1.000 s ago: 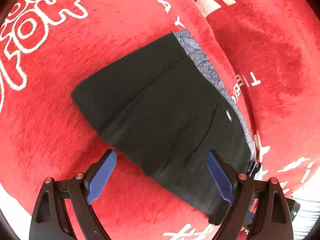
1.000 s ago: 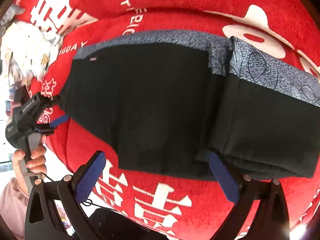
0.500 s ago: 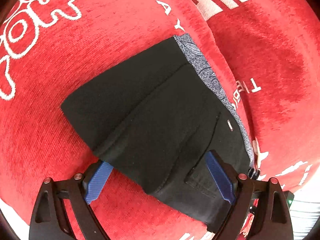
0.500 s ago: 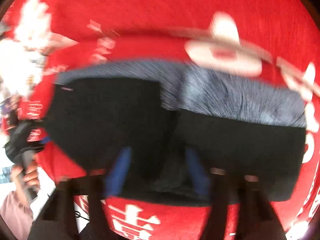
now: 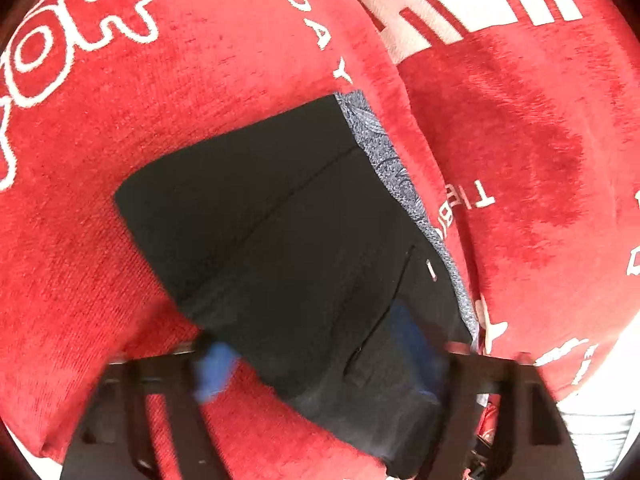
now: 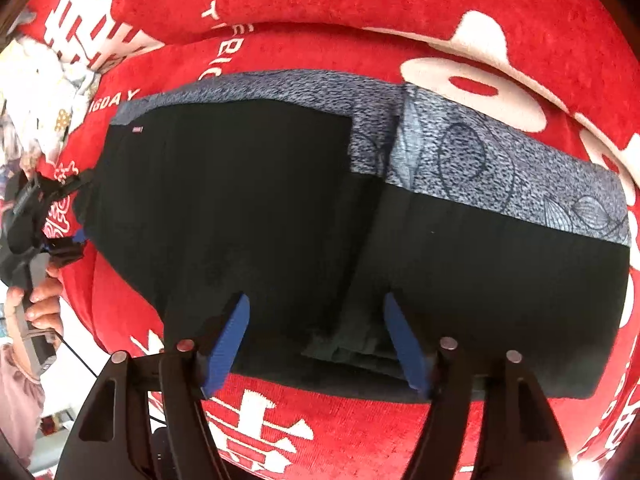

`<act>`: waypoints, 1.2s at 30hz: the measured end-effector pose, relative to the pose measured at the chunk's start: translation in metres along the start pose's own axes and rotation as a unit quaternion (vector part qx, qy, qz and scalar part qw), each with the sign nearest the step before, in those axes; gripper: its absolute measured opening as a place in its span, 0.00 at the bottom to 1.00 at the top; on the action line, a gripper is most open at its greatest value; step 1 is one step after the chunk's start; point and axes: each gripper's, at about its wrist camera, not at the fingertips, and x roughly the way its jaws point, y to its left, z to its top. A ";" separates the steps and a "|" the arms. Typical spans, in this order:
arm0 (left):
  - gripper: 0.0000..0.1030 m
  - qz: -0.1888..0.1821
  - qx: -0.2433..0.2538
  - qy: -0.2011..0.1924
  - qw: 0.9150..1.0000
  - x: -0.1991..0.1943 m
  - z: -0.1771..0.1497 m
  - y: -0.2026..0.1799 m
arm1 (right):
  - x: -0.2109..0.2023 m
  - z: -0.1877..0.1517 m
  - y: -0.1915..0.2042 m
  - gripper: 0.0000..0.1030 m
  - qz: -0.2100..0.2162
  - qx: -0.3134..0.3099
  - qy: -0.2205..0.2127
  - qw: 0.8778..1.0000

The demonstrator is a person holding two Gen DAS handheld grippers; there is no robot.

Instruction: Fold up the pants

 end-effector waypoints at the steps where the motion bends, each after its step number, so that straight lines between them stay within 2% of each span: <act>1: 0.42 0.005 0.004 -0.005 1.000 -0.003 -0.001 -0.002 | -0.001 -0.001 0.000 0.72 0.001 0.000 -0.001 1.000; 2: 0.37 0.015 0.011 -0.010 1.000 -0.006 -0.001 -0.005 | -0.001 -0.001 -0.002 0.72 0.006 0.002 -0.001 1.000; 3: 0.31 0.041 0.032 -0.016 0.999 -0.010 -0.002 -0.013 | -0.002 0.000 -0.004 0.72 0.010 0.005 -0.001 1.000; 5: 0.31 0.072 0.069 -0.027 0.995 -0.015 -0.006 -0.029 | -0.005 0.002 -0.007 0.71 0.016 0.011 0.001 1.000; 6: 0.30 0.098 0.101 -0.036 0.989 -0.017 -0.010 -0.042 | -0.007 0.003 -0.008 0.68 0.015 0.014 0.001 1.000; 8: 0.30 0.147 0.176 -0.059 0.971 -0.019 -0.020 -0.072 | -0.018 0.007 -0.010 0.61 0.017 0.023 -0.007 1.000; 11: 0.30 0.211 0.289 -0.092 0.929 -0.018 -0.044 -0.112 | -0.041 0.023 -0.003 0.60 0.064 0.029 -0.029 0.997; 12: 0.30 0.221 0.309 -0.098 0.920 -0.018 -0.048 -0.118 | -0.047 0.034 0.004 0.60 0.088 0.020 -0.029 0.996; 14: 0.30 0.245 0.358 -0.112 0.894 -0.016 -0.060 -0.131 | -0.054 0.054 0.023 0.63 0.131 -0.005 -0.025 0.991; 15: 0.30 0.257 0.383 -0.118 0.879 -0.013 -0.066 -0.137 | -0.057 0.070 0.040 0.70 0.153 -0.030 -0.022 0.987; 17: 0.30 0.272 0.412 -0.126 0.861 -0.009 -0.073 -0.142 | -0.057 0.099 0.077 0.76 0.190 -0.086 -0.008 0.978; 19: 0.30 0.287 0.437 -0.135 0.842 -0.004 -0.079 -0.146 | -0.052 0.121 0.110 0.76 0.216 -0.126 0.016 0.968; 20: 0.30 0.291 0.444 -0.139 0.836 -0.003 -0.081 -0.146 | -0.045 0.136 0.133 0.76 0.230 -0.146 0.037 0.961; 23: 0.30 0.295 0.448 -0.146 0.831 -0.002 -0.083 -0.149 | -0.029 0.156 0.175 0.76 0.241 -0.178 0.067 0.952; 29: 0.30 0.294 0.461 -0.156 0.823 -0.002 -0.089 -0.150 | 0.012 0.175 0.211 0.76 0.237 -0.183 0.138 0.944; 30: 0.30 0.295 0.462 -0.156 0.822 -0.002 -0.089 -0.151 | 0.017 0.175 0.212 0.62 0.239 -0.177 0.146 0.944; 31: 0.30 0.296 0.457 -0.151 0.825 -0.002 -0.088 -0.151 | 0.021 0.175 0.212 0.41 0.239 -0.170 0.149 0.944; 32: 0.30 0.288 0.454 -0.150 0.830 -0.004 -0.089 -0.153 | 0.019 0.173 0.205 0.26 0.233 -0.165 0.142 0.948; 34: 0.30 0.275 0.460 -0.154 0.830 -0.010 -0.093 -0.160 | 0.008 0.170 0.192 0.23 0.245 -0.154 0.120 0.950; 36: 0.30 0.259 0.473 -0.161 0.827 -0.020 -0.104 -0.177 | -0.013 0.163 0.173 0.23 0.274 -0.136 0.091 0.948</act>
